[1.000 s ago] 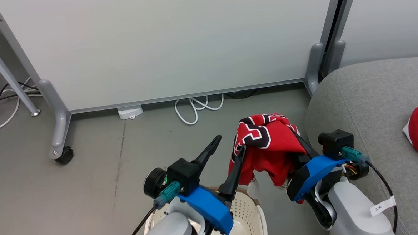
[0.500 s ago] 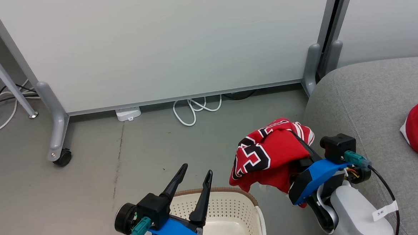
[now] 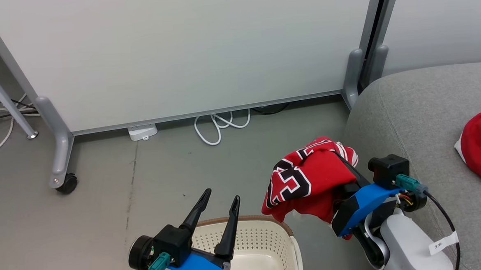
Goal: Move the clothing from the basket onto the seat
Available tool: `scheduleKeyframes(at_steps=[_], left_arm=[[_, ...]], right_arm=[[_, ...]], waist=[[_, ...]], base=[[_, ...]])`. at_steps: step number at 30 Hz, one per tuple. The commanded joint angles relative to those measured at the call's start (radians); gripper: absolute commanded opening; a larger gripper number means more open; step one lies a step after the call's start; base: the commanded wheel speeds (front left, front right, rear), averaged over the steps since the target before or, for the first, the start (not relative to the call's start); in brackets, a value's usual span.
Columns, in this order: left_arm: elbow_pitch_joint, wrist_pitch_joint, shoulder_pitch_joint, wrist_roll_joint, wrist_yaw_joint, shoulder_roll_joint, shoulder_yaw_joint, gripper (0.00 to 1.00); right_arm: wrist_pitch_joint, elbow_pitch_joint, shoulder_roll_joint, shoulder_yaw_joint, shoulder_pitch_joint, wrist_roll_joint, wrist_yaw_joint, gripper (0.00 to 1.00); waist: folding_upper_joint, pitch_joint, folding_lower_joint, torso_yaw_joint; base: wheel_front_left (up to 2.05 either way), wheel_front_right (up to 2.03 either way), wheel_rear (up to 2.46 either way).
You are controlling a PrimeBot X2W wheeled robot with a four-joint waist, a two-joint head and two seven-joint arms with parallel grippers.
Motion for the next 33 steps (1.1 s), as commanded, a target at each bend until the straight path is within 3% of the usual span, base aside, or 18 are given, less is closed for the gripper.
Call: scheduleKeyframes(at_steps=[1, 9, 33], left_arm=[[0.002, -0.003, 0.000, 0.008, -0.004, 0.000, 0.006, 1.00], [0.002, -0.003, -0.009, 0.034, -0.018, -0.019, 0.031, 1.00], [0.017, -0.003, -0.045, 0.069, -0.033, -0.036, 0.049, 1.00]], right_arm=[[-0.001, -0.006, 0.000, -0.001, 0.013, 0.002, 0.001, 0.00], [0.002, -0.013, 0.000, 0.004, 0.008, 0.003, 0.001, 0.00], [-0.006, -0.037, 0.000, -0.014, 0.005, 0.006, 0.001, 0.00]], waist=[[0.0000, 0.002, 0.0000, -0.005], [0.0000, 0.016, 0.0000, -0.073], [0.0000, 0.068, 0.0000, -0.400]], base=[[0.00, 0.00, 0.00], [0.00, 0.00, 0.00], [0.00, 0.00, 0.00]])
